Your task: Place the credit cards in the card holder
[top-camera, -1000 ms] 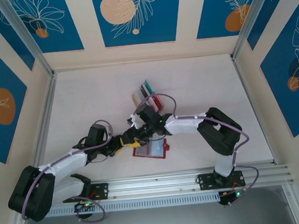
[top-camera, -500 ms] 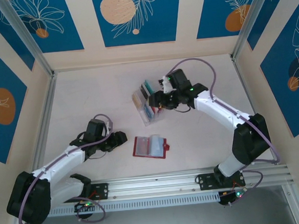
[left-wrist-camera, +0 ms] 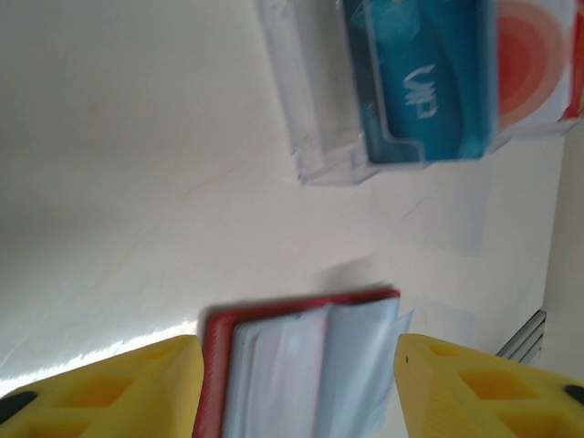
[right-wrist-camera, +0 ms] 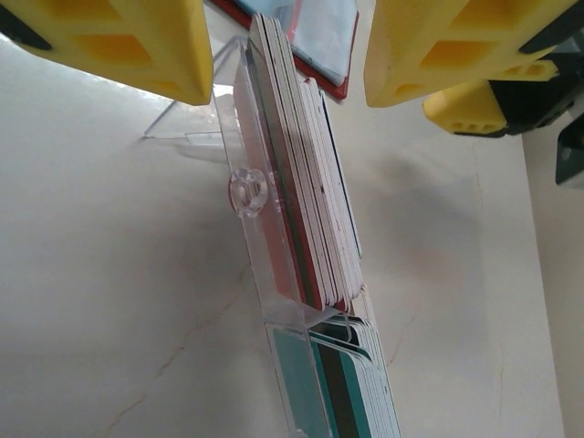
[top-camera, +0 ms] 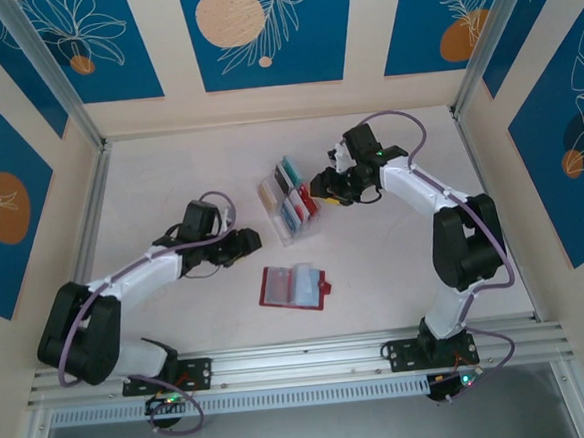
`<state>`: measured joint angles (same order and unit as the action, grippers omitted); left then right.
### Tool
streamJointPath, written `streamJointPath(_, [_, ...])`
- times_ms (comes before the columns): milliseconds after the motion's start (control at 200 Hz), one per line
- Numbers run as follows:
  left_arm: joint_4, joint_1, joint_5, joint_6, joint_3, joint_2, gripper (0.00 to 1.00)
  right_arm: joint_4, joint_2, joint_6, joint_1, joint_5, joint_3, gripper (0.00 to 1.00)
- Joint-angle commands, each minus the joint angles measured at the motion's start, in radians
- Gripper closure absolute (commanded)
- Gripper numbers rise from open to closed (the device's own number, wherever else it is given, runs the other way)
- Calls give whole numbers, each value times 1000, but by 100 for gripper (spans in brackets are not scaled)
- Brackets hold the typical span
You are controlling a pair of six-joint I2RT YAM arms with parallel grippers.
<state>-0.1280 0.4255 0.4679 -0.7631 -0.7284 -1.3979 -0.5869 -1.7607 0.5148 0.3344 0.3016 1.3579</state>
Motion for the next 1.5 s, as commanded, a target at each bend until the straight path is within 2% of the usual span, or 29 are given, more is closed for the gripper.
streamJointPath(0, [45,-8,47,19,-71,-64,43,11,-7,-16,5,89,27,52])
streamJointPath(525, [99,2,88,3,-217,-283,47,8,-48,-21,32,148,70,57])
streamJointPath(990, [105,21,84,-7,-253,-316,48,-52,-118,-64,54,78,127,55])
streamJointPath(1135, [107,26,83,-7,-259,-325,48,-50,-119,-66,55,123,133,55])
streamJointPath(1245, [107,28,82,-7,-263,-331,48,-25,-93,-55,45,163,119,56])
streamJointPath(1495, [109,34,83,-7,-267,-345,49,-45,-66,-57,41,139,121,63])
